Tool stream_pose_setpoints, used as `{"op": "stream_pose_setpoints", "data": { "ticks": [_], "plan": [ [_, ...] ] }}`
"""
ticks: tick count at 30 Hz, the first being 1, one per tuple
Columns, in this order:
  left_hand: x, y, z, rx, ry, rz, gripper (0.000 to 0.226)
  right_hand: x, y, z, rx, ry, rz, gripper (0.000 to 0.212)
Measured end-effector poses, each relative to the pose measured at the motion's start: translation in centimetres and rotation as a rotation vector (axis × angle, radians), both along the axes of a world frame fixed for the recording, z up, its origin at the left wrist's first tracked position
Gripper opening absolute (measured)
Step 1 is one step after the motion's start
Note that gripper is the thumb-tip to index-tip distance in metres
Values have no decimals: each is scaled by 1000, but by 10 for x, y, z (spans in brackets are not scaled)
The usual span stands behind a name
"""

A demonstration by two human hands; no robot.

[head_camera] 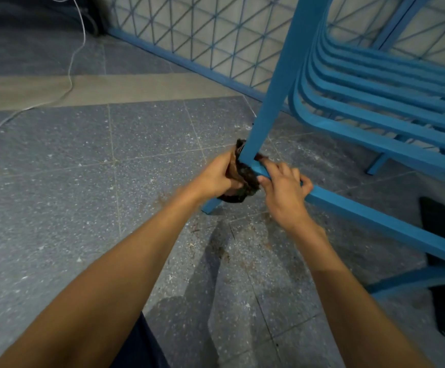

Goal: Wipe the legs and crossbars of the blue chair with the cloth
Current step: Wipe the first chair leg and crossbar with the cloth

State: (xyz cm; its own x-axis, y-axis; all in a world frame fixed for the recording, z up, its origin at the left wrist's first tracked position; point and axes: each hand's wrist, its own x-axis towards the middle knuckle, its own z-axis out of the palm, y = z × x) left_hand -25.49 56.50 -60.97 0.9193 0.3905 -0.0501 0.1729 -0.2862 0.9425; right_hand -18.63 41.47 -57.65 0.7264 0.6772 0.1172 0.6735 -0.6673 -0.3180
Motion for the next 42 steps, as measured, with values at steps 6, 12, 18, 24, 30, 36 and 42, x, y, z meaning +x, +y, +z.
{"op": "stream_pose_setpoints", "data": {
  "ticks": [6, 12, 18, 24, 30, 36, 42],
  "plan": [
    [1, -3, -58, 120, 170, 107, 66, 4, -6, 1, 32, -1, 29, 38],
    [12, -12, -36, 115, 78, 26, 63, 15, -22, 2, 55, 19, 23, 38],
    [33, -31, 10, 63, -170, -92, 59, 36, -50, 11, 29, 57, 36, 49],
    [25, -45, -15, -7, -122, -58, 31, 43, -60, 11, 52, 60, 36, 38],
    [-6, -31, -88, 276, 155, 83, 42, 41, -63, 3, 124, 21, 47, 36],
    [-9, -59, -106, 220, 294, 138, 24, 43, -65, -3, 150, -8, 62, 35],
    [10, -95, -65, 64, -103, 326, 31, 43, -63, -4, 143, -26, 38, 35]
  ]
}}
